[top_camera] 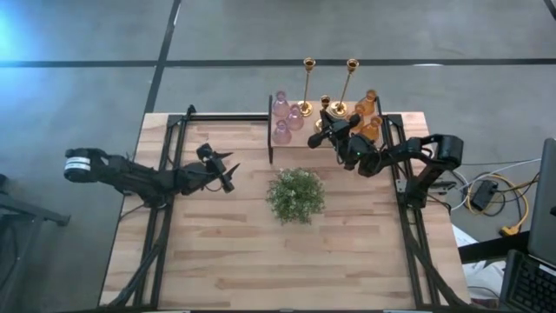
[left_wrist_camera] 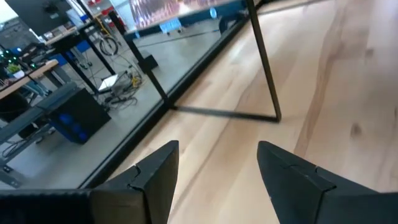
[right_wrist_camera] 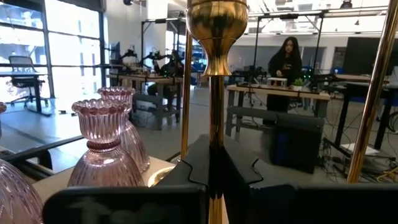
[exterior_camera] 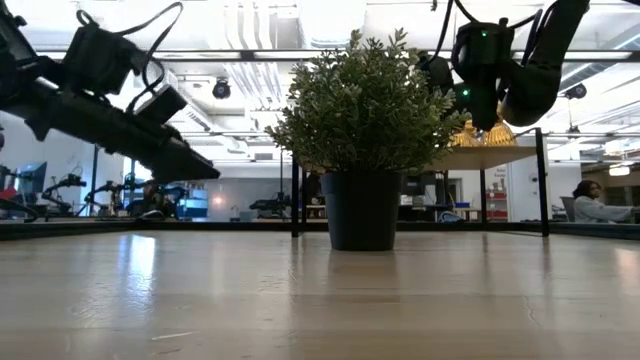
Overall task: Pick & Place candle stick holders
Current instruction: Put the small golden candle holder on the shelf, then return to Home Position
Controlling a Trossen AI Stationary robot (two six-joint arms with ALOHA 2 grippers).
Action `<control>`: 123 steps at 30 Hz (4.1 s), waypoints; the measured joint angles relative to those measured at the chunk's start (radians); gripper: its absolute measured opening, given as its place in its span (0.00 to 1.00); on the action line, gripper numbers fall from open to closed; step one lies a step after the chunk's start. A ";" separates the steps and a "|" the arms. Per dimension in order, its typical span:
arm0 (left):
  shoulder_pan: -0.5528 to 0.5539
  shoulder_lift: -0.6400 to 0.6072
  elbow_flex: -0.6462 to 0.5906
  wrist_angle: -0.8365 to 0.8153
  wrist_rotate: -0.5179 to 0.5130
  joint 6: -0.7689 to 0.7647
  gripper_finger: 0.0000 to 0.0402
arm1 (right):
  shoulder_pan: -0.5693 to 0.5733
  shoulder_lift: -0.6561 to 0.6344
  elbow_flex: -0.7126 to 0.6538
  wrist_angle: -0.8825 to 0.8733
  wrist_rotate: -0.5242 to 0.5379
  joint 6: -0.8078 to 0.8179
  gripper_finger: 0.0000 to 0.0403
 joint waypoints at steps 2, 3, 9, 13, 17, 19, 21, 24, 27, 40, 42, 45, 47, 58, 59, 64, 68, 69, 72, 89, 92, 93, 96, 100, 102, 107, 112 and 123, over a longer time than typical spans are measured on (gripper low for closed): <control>0.000 0.000 -0.011 -0.005 0.000 0.000 0.55 | 0.000 0.000 0.000 0.000 0.000 0.000 0.03; 0.000 0.000 -0.015 -0.006 0.000 0.000 0.55 | 0.000 0.001 0.000 0.000 0.000 0.000 0.03; 0.001 0.000 -0.025 -0.024 0.000 0.000 0.55 | -0.001 0.004 0.000 -0.003 0.000 0.031 0.03; 0.001 0.000 -0.031 -0.023 0.000 0.000 0.55 | -0.002 0.004 0.000 -0.004 0.001 0.038 0.03; 0.001 0.000 -0.035 -0.023 0.000 0.000 0.55 | -0.003 0.004 -0.001 -0.005 0.001 0.053 0.03; 0.001 0.000 -0.034 -0.024 0.000 0.000 0.55 | -0.003 0.004 -0.001 -0.006 0.001 0.053 0.03; 0.000 0.000 -0.034 -0.023 0.000 0.000 0.55 | -0.003 0.004 -0.002 -0.008 0.001 0.053 0.03; 0.000 0.000 -0.034 -0.023 0.000 0.000 0.55 | -0.003 0.004 -0.002 -0.018 0.001 0.053 0.04; 0.000 0.000 -0.034 -0.023 0.000 0.000 0.55 | -0.003 0.003 -0.002 -0.025 0.001 0.053 0.06; 0.000 0.000 -0.034 -0.023 0.000 0.000 0.55 | 0.003 0.004 -0.004 -0.032 0.003 0.001 0.14; 0.000 0.000 -0.034 -0.023 0.000 0.000 0.55 | 0.005 0.004 -0.004 -0.032 0.003 -0.005 0.18; 0.000 0.000 -0.034 -0.023 0.000 0.000 0.55 | 0.010 0.002 -0.004 -0.033 0.003 -0.011 0.23; 0.000 0.000 -0.034 -0.023 0.000 0.000 0.55 | 0.012 -0.003 -0.004 -0.036 0.003 -0.012 0.26; 0.000 0.000 -0.034 -0.022 0.000 0.000 0.55 | 0.080 -0.138 -0.011 -0.199 0.082 -0.064 0.37; 0.000 0.001 -0.034 -0.022 0.000 0.000 0.55 | 0.086 -0.158 -0.011 -0.232 0.087 -0.064 0.38; 0.001 0.001 -0.034 -0.022 0.000 0.000 0.55 | 0.122 -0.279 -0.014 -0.459 0.157 0.020 0.39; 0.001 0.001 -0.034 -0.022 0.000 0.000 0.55 | 0.160 -0.398 -0.014 -0.652 0.161 0.107 0.39; 0.001 0.001 -0.034 -0.022 0.000 0.000 0.55 | 0.172 -0.429 -0.014 -0.702 0.161 0.131 0.38; 0.001 0.001 -0.034 -0.022 0.000 0.000 0.55 | 0.220 -0.528 -0.005 -0.871 0.158 0.212 0.37; 0.000 0.001 -0.034 -0.022 0.000 0.000 0.55 | 0.581 -0.874 -0.010 -1.362 -0.394 0.439 0.11; 0.000 0.001 -0.034 -0.022 0.000 0.000 0.55 | 0.635 -0.886 -0.077 -1.289 -0.393 0.410 0.04; -0.001 0.001 -0.034 -0.023 0.000 0.000 0.55 | 0.651 -0.892 -0.106 -1.251 -0.393 0.388 0.03; 0.000 0.001 -0.034 -0.022 0.000 0.000 0.55 | 0.682 -0.932 -0.208 -1.131 -0.393 0.307 0.02; 0.000 0.001 -0.034 -0.022 0.000 0.000 0.55 | 0.683 -1.030 -0.331 -1.042 -0.418 0.230 0.02; 0.000 0.001 -0.034 -0.022 0.000 0.000 0.55 | 0.681 -1.093 -0.373 -1.041 -0.485 0.211 0.02; 0.000 0.001 -0.034 -0.022 0.000 0.000 0.55 | 0.681 -1.248 -0.447 -1.039 -0.563 0.173 0.02; 0.000 0.001 -0.034 -0.022 0.000 0.000 0.55 | 0.650 -1.382 -0.528 -1.046 -0.575 0.151 0.02; 0.000 0.001 -0.034 -0.022 0.000 0.000 0.55 | 0.504 -1.569 -0.527 -1.229 -0.552 0.103 0.02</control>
